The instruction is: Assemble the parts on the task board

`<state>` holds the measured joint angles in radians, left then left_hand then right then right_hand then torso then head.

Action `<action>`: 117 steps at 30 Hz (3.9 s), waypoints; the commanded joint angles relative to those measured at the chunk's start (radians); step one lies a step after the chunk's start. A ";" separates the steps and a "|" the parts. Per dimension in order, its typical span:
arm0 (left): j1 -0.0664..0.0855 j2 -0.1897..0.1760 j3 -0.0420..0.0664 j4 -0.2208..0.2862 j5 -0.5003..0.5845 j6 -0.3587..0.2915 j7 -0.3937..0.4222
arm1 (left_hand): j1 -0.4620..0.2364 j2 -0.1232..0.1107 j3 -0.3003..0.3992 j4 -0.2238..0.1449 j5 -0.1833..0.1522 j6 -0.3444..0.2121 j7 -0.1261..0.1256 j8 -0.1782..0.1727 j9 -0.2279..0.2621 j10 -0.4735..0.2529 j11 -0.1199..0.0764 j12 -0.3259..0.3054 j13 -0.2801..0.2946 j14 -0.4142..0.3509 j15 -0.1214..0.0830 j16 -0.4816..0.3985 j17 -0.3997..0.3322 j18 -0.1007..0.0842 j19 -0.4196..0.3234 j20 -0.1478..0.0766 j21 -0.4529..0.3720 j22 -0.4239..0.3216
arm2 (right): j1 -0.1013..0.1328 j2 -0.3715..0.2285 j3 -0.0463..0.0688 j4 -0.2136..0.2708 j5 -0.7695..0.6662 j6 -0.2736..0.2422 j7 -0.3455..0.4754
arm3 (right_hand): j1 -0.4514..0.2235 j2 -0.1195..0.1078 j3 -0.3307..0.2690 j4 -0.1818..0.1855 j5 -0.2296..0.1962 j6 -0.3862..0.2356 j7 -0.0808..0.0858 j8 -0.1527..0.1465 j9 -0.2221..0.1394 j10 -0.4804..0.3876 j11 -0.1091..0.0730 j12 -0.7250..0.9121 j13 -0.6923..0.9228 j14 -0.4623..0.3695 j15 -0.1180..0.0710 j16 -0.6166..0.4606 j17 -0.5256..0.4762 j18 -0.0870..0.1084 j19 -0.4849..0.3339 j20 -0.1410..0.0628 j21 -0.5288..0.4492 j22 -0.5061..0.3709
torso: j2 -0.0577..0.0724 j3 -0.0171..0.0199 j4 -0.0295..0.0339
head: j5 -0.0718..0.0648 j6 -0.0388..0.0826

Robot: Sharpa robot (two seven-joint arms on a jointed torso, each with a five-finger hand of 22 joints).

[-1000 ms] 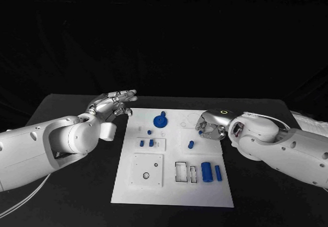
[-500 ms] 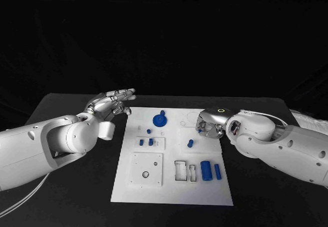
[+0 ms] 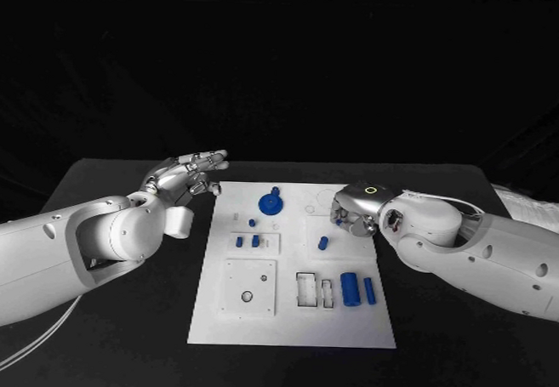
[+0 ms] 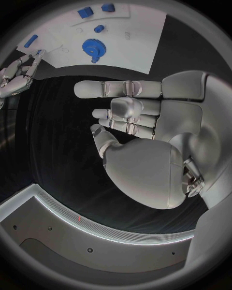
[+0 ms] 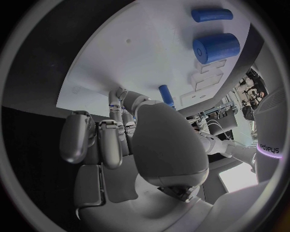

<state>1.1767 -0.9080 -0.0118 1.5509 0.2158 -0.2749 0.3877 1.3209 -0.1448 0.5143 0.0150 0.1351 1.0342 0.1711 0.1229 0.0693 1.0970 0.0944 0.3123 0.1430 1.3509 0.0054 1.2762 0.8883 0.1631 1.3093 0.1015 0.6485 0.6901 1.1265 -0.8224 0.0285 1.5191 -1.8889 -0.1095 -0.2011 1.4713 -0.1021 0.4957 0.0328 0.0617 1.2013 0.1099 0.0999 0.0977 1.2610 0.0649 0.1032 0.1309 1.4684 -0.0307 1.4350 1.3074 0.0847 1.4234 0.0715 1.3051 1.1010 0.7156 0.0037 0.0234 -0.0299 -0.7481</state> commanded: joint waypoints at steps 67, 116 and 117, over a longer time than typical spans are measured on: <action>0.000 0.010 0.000 0.008 -0.001 0.034 -0.010 | 0.002 0.000 -0.007 -0.017 0.005 -0.032 0.010 0.003 -0.002 -0.055 0.009 0.029 0.003 -0.030 0.009 -0.018 -0.042 0.017 -0.015 0.007 -0.016 -0.007 | -0.094 0.148 -0.004 0.189 0.108 -0.010 0.044 | -0.029 -0.004 0.022 -0.019 -0.005 0.005 0.008 -0.009 0.006 0.033 -0.018 -0.025 -0.007 0.065 -0.003 0.008 0.071 0.005 0.000 -0.006 0.004 -0.001 | 0.000 -0.0039 0.0045 | 0.133 -0.053; 0.000 0.007 -0.001 0.006 -0.007 0.041 -0.018 | 0.001 0.000 -0.009 -0.019 0.005 -0.035 0.011 0.005 -0.002 -0.062 0.010 0.035 0.004 -0.033 0.011 -0.019 -0.047 0.018 -0.016 0.008 -0.018 -0.008 | -0.106 0.184 -0.014 0.167 0.036 0.077 -0.009 | -0.039 -0.005 0.021 -0.022 -0.005 0.003 0.010 -0.013 0.007 0.032 -0.016 -0.031 -0.008 0.065 -0.001 0.006 0.068 0.006 -0.002 -0.005 0.001 -0.006 | -0.001 -0.0048 0.0040 | 0.130 -0.070; 0.000 0.007 -0.001 0.006 -0.007 0.041 -0.018 | 0.001 0.000 -0.009 -0.019 0.005 -0.035 0.011 0.005 -0.002 -0.062 0.010 0.035 0.004 -0.033 0.011 -0.019 -0.047 0.018 -0.016 0.008 -0.018 -0.008 | -0.106 0.185 -0.014 0.166 0.036 0.078 -0.009 | -0.039 -0.005 0.021 -0.022 -0.005 0.003 0.010 -0.013 0.007 0.032 -0.016 -0.031 -0.008 0.065 -0.001 0.006 0.068 0.006 -0.002 -0.005 0.001 -0.006 | -0.001 -0.0048 0.0040 | 0.130 -0.070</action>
<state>1.1765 -0.9022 -0.0130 1.5552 0.2140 -0.2541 0.3675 1.3209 -0.1448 0.5062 0.0013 0.1347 1.0053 0.1853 0.1229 0.0680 1.0416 0.1034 0.3448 0.1458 1.3261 0.0162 1.2615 0.8420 0.1629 1.3021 0.1087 0.6369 0.6826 1.0230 -0.6391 0.0157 1.6852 -1.8307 -0.0651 -0.2014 1.4404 -0.1095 0.5130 0.0147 0.0541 1.2023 0.1120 0.0839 0.1039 1.2905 0.0554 0.0761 0.1223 1.4684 -0.0305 1.4389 1.3081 0.0847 1.4233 0.0718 1.3090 1.0964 0.7152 -0.0010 0.0271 0.0996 -0.8181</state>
